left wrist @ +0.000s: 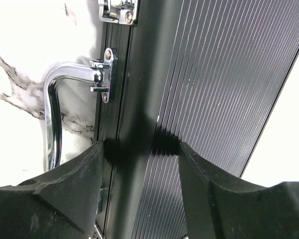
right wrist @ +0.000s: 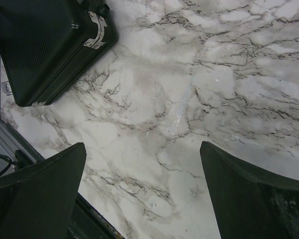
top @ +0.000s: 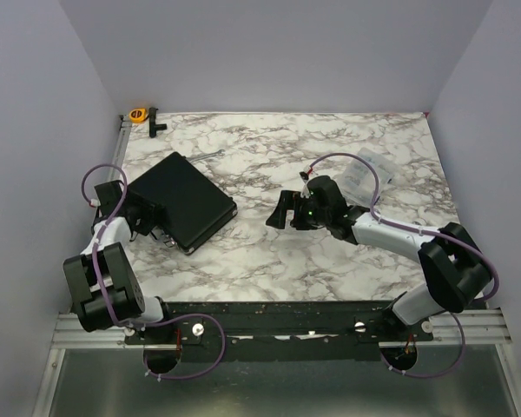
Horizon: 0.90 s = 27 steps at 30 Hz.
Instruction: Pack up texas hold em set
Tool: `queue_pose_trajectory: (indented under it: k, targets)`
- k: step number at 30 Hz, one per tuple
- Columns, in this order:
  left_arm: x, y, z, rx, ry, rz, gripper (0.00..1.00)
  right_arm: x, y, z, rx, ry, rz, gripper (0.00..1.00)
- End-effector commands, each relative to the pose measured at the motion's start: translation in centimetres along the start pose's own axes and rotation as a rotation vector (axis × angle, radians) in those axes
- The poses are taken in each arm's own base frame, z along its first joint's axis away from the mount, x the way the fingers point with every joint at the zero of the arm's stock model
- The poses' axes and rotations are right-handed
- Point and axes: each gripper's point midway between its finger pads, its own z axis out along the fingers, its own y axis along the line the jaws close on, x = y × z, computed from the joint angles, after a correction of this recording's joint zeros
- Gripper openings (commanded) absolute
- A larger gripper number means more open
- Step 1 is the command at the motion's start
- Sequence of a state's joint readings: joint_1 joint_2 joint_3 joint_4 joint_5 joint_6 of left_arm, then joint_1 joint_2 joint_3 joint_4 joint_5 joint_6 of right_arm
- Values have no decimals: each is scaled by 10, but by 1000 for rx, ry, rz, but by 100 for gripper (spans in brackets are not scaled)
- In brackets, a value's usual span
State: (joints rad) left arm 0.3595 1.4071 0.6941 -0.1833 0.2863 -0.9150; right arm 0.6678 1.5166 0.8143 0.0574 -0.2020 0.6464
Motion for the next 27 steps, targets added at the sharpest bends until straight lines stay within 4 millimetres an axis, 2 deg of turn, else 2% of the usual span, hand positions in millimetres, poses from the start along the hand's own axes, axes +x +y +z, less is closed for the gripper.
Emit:
queue_pose_trajectory:
  k: [1, 4, 6, 9, 14, 15, 16, 21, 25, 27]
  targets:
    - [54, 5, 12, 13, 203, -86, 39, -5, 1, 0, 16, -11, 0, 98]
    - [75, -7, 12, 39, 297, -71, 38, -6, 2, 1, 17, -9, 0, 98]
    - [79, -16, 10, 41, 304, -34, 38, -8, 3, 1, 17, -10, 2, 98]
    - [96, -30, 6, 81, 331, -25, 38, -9, 4, -1, 20, -11, 5, 98]
    - [147, -52, 4, 117, 459, -4, 38, -8, 4, -1, 22, -9, 14, 98]
    - [151, -56, 5, 129, 467, -15, 38, -7, 4, -2, 22, -8, 14, 98]
    - [167, -60, 2, 135, 497, 8, 38, -7, 4, -3, 21, -8, 16, 98]
    - [211, -64, -5, 135, 574, 37, 39, -9, 3, -7, 35, -40, 5, 98]
    - [226, -65, -3, 148, 603, 62, 39, -14, -1, -6, 63, -99, 67, 96]
    - [228, -64, 0, 151, 612, 73, 39, -15, 0, -3, 53, -119, 153, 91]
